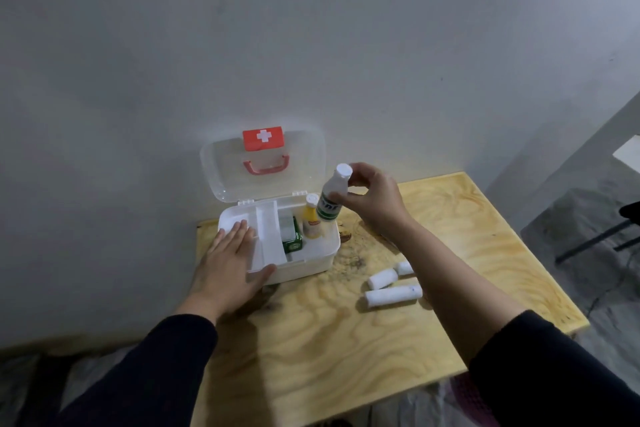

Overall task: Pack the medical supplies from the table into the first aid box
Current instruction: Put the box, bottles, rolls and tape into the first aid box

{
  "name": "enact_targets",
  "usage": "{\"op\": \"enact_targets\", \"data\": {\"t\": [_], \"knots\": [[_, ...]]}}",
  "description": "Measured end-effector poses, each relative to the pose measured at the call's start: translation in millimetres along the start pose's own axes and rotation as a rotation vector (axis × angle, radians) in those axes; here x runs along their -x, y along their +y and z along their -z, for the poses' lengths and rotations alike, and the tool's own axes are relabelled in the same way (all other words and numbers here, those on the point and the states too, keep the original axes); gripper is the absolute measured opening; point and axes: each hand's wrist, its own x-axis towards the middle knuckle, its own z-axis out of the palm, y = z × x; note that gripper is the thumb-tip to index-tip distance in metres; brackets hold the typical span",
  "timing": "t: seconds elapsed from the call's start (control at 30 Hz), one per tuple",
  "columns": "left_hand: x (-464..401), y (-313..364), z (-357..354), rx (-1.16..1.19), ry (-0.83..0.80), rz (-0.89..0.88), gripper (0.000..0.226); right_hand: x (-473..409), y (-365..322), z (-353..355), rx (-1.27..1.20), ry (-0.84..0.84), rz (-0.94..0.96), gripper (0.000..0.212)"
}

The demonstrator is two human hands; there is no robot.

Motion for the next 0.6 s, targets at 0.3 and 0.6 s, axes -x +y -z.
{"op": "enact_targets", "data": {"t": [0.3,0.6], "knots": [[1.8,0.7,-4.4,0.035,0.012,0.013,0.095,5.1,23.6,-55.9,0.375,-0.234,-0.032,0.030],[1.3,0.6,-4.7,0.023,0.018,0.008,0.097,0.5,25.7,-65.3,0.429,-0.228,-0.084,0.042]]}}
